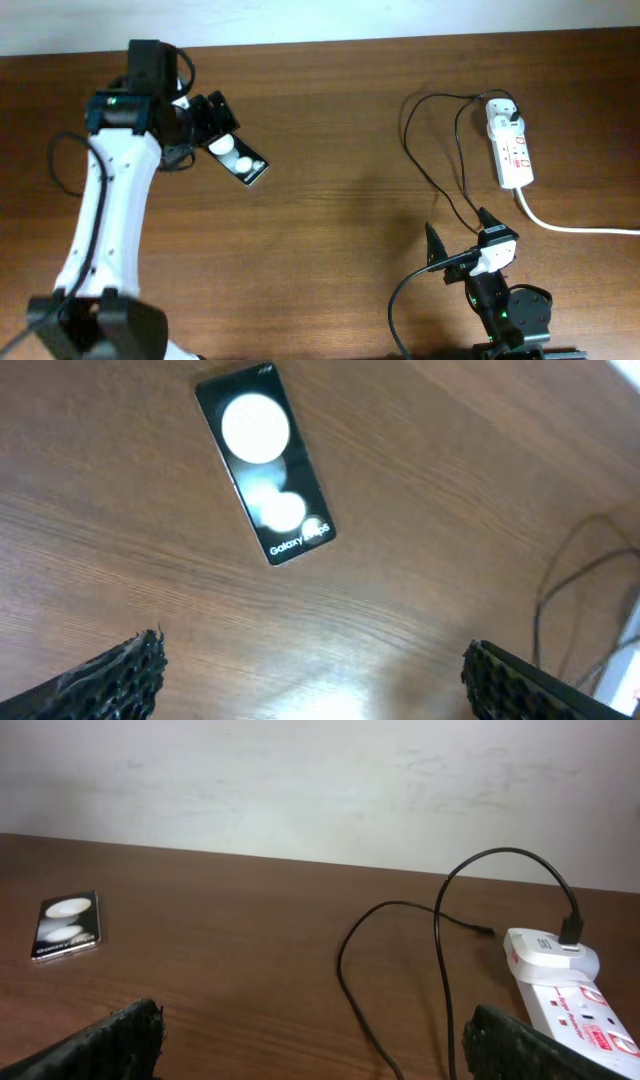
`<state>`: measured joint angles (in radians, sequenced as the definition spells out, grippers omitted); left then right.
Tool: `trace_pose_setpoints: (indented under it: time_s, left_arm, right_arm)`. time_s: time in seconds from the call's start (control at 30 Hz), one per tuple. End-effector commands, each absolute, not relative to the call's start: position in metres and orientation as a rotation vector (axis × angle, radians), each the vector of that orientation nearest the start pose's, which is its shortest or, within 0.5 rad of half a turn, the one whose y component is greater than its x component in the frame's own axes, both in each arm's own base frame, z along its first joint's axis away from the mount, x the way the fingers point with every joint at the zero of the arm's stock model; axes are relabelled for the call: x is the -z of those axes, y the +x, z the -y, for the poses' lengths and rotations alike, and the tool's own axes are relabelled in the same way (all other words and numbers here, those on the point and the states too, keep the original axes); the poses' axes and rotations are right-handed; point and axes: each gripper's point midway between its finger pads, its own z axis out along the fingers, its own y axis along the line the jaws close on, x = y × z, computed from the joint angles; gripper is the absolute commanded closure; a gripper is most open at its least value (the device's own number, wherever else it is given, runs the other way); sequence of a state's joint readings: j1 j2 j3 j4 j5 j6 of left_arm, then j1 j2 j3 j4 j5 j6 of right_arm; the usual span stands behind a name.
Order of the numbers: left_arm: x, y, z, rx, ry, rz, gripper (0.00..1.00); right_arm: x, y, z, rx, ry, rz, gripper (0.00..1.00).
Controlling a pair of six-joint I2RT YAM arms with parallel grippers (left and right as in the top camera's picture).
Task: Plug charger to phone and switch on socket
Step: 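Lower the left gripper over the phone and grasp it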
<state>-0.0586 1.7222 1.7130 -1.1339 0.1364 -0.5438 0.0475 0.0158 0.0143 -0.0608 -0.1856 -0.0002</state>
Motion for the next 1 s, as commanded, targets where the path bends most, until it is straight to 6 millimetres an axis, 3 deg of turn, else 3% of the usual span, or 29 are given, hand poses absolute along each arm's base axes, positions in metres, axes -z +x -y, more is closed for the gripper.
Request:
trace_pose_setpoints:
  time_s: [0.0,0.27,0.43,0.57,0.8,0.97]
  left_arm:
    - [-0.175,0.425,0.045,0.337,-0.733,-2.717,0.01]
    - [-0.094,0.464,0.043,0.303,-1.029,-2.723,0.00]
    - [-0.063,0.487,0.037,0.219,-1.083,-2.735,0.00]
    - [-0.038,0.486,0.032,0.148,-1.124,-2.770,0.00]
    - [-0.010,0.487,0.036,0.128,-1.124,-2.803,0.00]
    - [-0.007,0.490,0.040,0.071,-1.084,-2.790,0.00]
  right_arm:
    - [-0.159,0.242,-0.044,-0.190,-0.182,-1.629,0.01]
    - [-0.159,0.242,-0.044,-0.190,-0.182,-1.629,0.01]
    - [-0.159,0.242,-0.044,-0.190,-0.182,-1.629,0.01]
    - [-0.159,0.242,-0.044,-0.189,-0.183,-1.629,0.01]
    - [-0.159,0.242,-0.044,-0.189,-0.183,-1.629,0.01]
    - [-0.159,0.242,-0.044,-0.190,-0.182,-1.629,0.01]
